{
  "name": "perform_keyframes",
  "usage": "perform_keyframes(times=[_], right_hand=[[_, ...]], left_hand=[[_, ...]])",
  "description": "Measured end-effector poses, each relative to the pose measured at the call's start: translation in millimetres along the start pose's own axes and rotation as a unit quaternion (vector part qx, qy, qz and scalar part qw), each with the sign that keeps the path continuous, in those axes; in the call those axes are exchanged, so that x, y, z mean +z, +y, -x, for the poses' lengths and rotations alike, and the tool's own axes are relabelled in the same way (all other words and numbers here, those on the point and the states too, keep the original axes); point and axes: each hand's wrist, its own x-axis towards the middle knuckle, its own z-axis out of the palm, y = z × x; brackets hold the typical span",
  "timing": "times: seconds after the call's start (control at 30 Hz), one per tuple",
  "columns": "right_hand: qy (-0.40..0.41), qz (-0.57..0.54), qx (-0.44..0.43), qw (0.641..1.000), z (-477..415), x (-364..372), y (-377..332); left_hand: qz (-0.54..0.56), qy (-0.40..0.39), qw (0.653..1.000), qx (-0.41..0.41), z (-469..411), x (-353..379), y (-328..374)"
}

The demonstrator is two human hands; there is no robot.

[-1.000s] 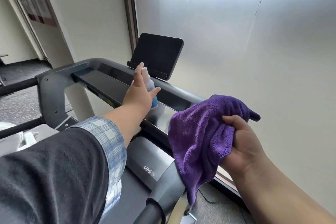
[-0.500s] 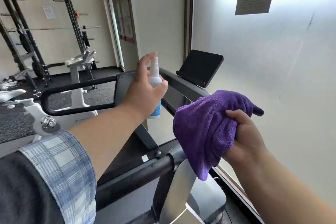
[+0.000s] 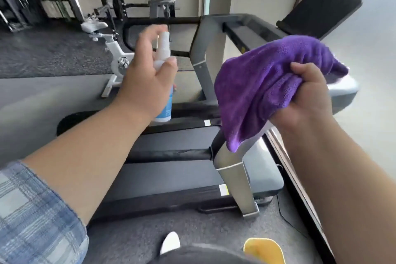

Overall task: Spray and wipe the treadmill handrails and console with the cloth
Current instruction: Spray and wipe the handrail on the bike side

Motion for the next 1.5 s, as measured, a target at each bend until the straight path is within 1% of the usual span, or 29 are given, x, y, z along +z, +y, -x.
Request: perform_keyframes(times=[0.07,0.13,0.17,0.2,0.27,0.37,0.4,0.47,0.5,0.57,0.6,0.63,0.67,0.7,0.73,0.77,0.83,0.87,0.9,0.93,1.0,1.03,1.07,1.13,1.3,1.4,1.5], right_hand=[[0.029,0.017,-0.074,0.997,-3,3,4],[0.080,0.098,-0.156,0.980,-6,8,8],[0.112,0.169,-0.205,0.958,-9,9,10],[0.137,0.243,-0.253,0.926,-11,9,13],[0.145,0.353,-0.325,0.865,-16,11,25],[0.131,0.472,-0.354,0.797,-29,13,56],[0.118,0.513,-0.346,0.777,-34,11,67],[0.088,0.603,-0.299,0.734,-48,-1,87],[0.074,0.664,-0.269,0.694,-55,-9,96],[0.036,0.783,-0.236,0.575,-62,-21,110],[0.024,0.820,-0.225,0.525,-65,-24,112],[0.017,0.850,-0.208,0.484,-66,-23,113],[0.009,0.872,-0.184,0.455,-66,-21,112],[0.003,0.885,-0.155,0.439,-65,-18,111],[0.000,0.888,-0.133,0.439,-64,-16,109],[-0.002,0.883,-0.117,0.455,-63,-14,106],[-0.010,0.855,-0.102,0.509,-62,-12,101],[-0.017,0.844,-0.091,0.529,-63,-11,97],[-0.025,0.841,-0.076,0.535,-63,-10,94],[-0.034,0.848,-0.061,0.525,-65,-9,91],[-0.058,0.884,-0.050,0.461,-65,-10,82],[-0.073,0.898,-0.060,0.430,-65,-11,78],[-0.090,0.905,-0.081,0.407,-67,-14,73],[-0.123,0.912,-0.122,0.372,-74,-18,66],[-0.231,0.904,-0.143,0.329,-96,-18,71],[-0.266,0.900,-0.174,0.299,-101,-19,78],[-0.295,0.888,-0.223,0.272,-105,-26,78]], left_hand=[[-0.010,0.013,1.000,-0.026,14,-10,-13],[-0.024,0.018,0.998,-0.049,23,-15,-26],[-0.038,0.016,0.997,-0.063,26,-16,-33],[-0.056,0.010,0.995,-0.076,30,-17,-39],[-0.077,-0.004,0.993,-0.087,34,-15,-48],[-0.091,-0.023,0.992,-0.082,38,-17,-59],[-0.100,-0.036,0.991,-0.078,40,-18,-63],[-0.117,-0.064,0.989,-0.068,42,-20,-70],[-0.123,-0.074,0.988,-0.064,42,-23,-74],[-0.121,-0.091,0.987,-0.061,42,-31,-81],[-0.117,-0.101,0.986,-0.057,42,-35,-84],[-0.114,-0.112,0.986,-0.049,42,-38,-87],[-0.111,-0.125,0.985,-0.038,42,-41,-90],[-0.106,-0.141,0.984,-0.029,42,-43,-92],[-0.099,-0.157,0.982,-0.022,41,-44,-94],[-0.096,-0.172,0.980,-0.017,40,-45,-97],[-0.096,-0.197,0.976,-0.011,37,-47,-102],[-0.095,-0.207,0.974,-0.009,36,-47,-105],[-0.092,-0.216,0.972,-0.009,36,-48,-107],[-0.087,-0.225,0.970,-0.009,35,-49,-109],[-0.081,-0.236,0.968,-0.011,34,-47,-108],[-0.079,-0.236,0.968,-0.013,34,-46,-107],[-0.077,-0.232,0.970,-0.015,33,-44,-106],[-0.066,-0.214,0.974,-0.022,31,-41,-102],[-0.067,-0.152,0.985,-0.047,36,-39,-90],[-0.066,-0.100,0.990,-0.069,45,-37,-88],[-0.063,-0.051,0.992,-0.100,57,-33,-82]])
